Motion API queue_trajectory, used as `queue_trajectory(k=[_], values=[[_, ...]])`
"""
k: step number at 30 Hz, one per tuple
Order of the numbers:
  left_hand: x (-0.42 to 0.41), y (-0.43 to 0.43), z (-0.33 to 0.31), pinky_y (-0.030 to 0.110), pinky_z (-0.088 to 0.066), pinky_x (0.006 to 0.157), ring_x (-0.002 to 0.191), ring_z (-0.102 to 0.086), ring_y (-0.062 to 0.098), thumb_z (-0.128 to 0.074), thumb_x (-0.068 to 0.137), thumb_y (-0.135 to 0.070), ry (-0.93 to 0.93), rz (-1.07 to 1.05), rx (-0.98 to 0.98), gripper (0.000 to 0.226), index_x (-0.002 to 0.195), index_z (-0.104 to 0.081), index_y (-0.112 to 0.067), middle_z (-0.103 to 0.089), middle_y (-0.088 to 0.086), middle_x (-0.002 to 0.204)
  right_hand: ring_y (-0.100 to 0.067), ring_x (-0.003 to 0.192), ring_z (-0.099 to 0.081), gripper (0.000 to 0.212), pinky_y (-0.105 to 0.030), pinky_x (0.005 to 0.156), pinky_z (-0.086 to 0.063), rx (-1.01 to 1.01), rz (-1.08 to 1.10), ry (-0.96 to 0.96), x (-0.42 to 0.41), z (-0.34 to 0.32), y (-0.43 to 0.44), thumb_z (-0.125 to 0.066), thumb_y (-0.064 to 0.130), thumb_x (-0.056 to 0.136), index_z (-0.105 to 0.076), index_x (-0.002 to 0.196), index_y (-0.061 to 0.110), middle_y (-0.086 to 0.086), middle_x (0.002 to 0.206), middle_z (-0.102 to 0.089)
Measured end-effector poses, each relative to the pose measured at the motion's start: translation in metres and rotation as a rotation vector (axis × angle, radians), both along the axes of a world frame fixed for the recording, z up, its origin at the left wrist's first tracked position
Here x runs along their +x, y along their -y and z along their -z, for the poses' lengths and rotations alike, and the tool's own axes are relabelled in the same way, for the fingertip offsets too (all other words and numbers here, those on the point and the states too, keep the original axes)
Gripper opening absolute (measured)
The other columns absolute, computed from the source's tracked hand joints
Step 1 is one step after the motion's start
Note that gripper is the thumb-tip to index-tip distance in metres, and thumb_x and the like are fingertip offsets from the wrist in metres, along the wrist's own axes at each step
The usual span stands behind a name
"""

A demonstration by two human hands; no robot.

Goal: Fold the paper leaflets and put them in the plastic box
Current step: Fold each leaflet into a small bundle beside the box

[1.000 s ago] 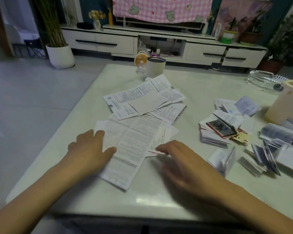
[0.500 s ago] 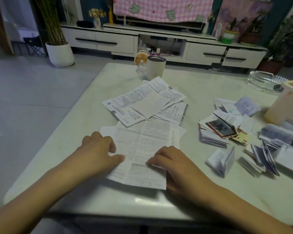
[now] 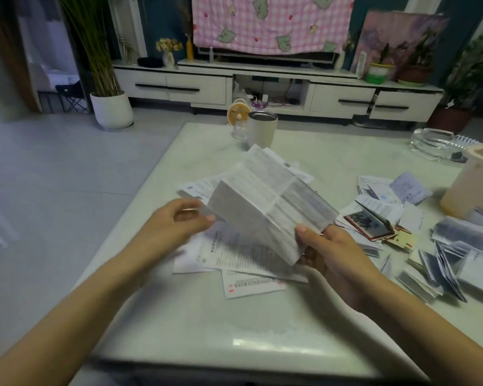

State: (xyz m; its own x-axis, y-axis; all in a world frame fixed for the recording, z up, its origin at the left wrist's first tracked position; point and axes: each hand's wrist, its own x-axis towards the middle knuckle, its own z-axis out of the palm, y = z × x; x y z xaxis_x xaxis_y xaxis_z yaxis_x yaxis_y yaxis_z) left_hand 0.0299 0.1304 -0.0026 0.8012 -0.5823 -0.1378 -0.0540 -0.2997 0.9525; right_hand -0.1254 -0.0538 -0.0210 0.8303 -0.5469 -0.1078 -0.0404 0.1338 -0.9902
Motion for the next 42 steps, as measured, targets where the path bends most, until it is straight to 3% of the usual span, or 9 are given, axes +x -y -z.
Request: queue_trajectory(k=[5, 10, 18, 23, 29, 32, 35, 40, 42], values=[[-0.002, 0.003, 0.003, 0.034, -0.042, 0.099, 0.121, -0.049, 0.016, -0.076, 0.076, -0.025, -0.006, 0.037, -0.005, 0.069, 0.136, -0.04, -0.024, -0.048, -0.005, 0.129, -0.011, 0.073, -0.067, 0.018, -0.022, 0.061, -0.055, -0.153, -0.005, 0.091, 0.018, -0.056, -0.001, -0.049, 0.012, 0.095, -0.061, 0.108, 0.008, -0.004, 0.092, -0.07], [0.012, 0.0, 0.005, 0.033, -0.046, 0.091, 0.109, -0.055, 0.019, -0.074, 0.077, -0.033, -0.204, 0.009, -0.017, 0.056, 0.125, -0.048, -0.023, -0.057, 0.001, 0.122, -0.014, 0.077, -0.061, 0.015, -0.03, 0.072, -0.052, -0.295, 0.072, 0.172, 0.074, -0.125, 0.004, -0.048, 0.009, 0.096, -0.062, 0.1, 0.012, -0.001, 0.09, -0.065], [0.012, -0.004, -0.006, 0.035, -0.049, 0.085, 0.109, -0.058, 0.02, -0.079, 0.062, -0.042, -0.427, 0.024, -0.161, 0.052, 0.104, -0.058, -0.02, -0.061, 0.0, 0.112, -0.015, 0.07, -0.055, 0.014, -0.028, 0.06, -0.045, -0.147, 0.173, 0.199, 0.117, -0.191, -0.001, -0.047, 0.005, 0.094, -0.056, 0.101, 0.012, -0.003, 0.088, -0.06], [0.01, -0.001, -0.018, 0.023, -0.034, 0.05, 0.052, -0.045, 0.011, -0.068, 0.07, -0.035, -0.564, 0.029, -0.316, 0.024, 0.072, -0.057, -0.014, -0.052, 0.002, 0.065, -0.017, 0.064, -0.054, 0.01, -0.03, 0.055, -0.044, -0.116, 0.193, 0.315, 0.114, -0.243, -0.019, -0.049, 0.0, 0.09, -0.057, 0.094, 0.006, -0.006, 0.076, -0.057], [0.013, -0.006, -0.036, 0.041, -0.046, 0.082, 0.095, -0.056, 0.022, -0.06, 0.071, -0.049, -0.622, 0.024, -0.364, 0.044, 0.1, -0.058, -0.016, -0.06, 0.009, 0.102, -0.018, 0.066, -0.059, 0.022, -0.03, 0.051, -0.054, 0.152, 0.144, 0.438, 0.113, -0.282, -0.038, -0.039, -0.001, 0.095, -0.049, 0.115, 0.004, -0.009, 0.082, -0.059], [0.017, -0.011, -0.042, 0.051, -0.042, 0.097, 0.113, -0.054, 0.028, -0.059, 0.065, -0.056, -0.626, 0.044, -0.418, 0.062, 0.112, -0.05, -0.018, -0.057, 0.011, 0.116, -0.022, 0.064, -0.063, 0.017, -0.032, 0.05, -0.054, 0.337, 0.052, 0.442, 0.113, -0.285, -0.054, -0.034, -0.003, 0.097, -0.051, 0.094, -0.002, -0.011, 0.078, -0.056], [0.022, -0.013, -0.043, 0.056, -0.047, 0.091, 0.118, -0.052, 0.033, -0.074, 0.046, -0.068, -0.689, 0.026, -0.5, 0.105, 0.132, -0.038, -0.02, -0.052, 0.018, 0.128, -0.03, 0.095, -0.065, 0.022, -0.025, 0.029, -0.044, 0.52, -0.019, 0.451, 0.115, -0.286, -0.073, -0.035, -0.003, 0.098, -0.044, 0.077, -0.002, -0.016, 0.086, -0.058], [0.024, -0.02, -0.039, 0.059, -0.042, 0.094, 0.123, -0.047, 0.038, -0.057, 0.059, -0.065, -0.859, 0.099, -0.646, 0.11, 0.146, -0.024, -0.007, -0.044, 0.025, 0.139, -0.033, 0.104, -0.061, 0.015, -0.034, 0.072, -0.052, 0.602, -0.109, 0.553, 0.122, -0.288, -0.103, -0.035, -0.003, 0.097, -0.048, 0.092, -0.003, -0.016, 0.076, -0.053], [0.028, -0.023, -0.038, 0.06, -0.04, 0.097, 0.122, -0.049, 0.038, -0.059, 0.057, -0.067, -0.879, 0.184, -0.745, 0.109, 0.143, -0.031, -0.006, -0.05, 0.025, 0.134, -0.032, 0.094, -0.064, 0.025, -0.033, 0.068, -0.053, 0.601, -0.115, 0.584, 0.126, -0.281, -0.11, -0.035, -0.004, 0.096, -0.049, 0.117, -0.001, -0.014, 0.077, -0.055]])
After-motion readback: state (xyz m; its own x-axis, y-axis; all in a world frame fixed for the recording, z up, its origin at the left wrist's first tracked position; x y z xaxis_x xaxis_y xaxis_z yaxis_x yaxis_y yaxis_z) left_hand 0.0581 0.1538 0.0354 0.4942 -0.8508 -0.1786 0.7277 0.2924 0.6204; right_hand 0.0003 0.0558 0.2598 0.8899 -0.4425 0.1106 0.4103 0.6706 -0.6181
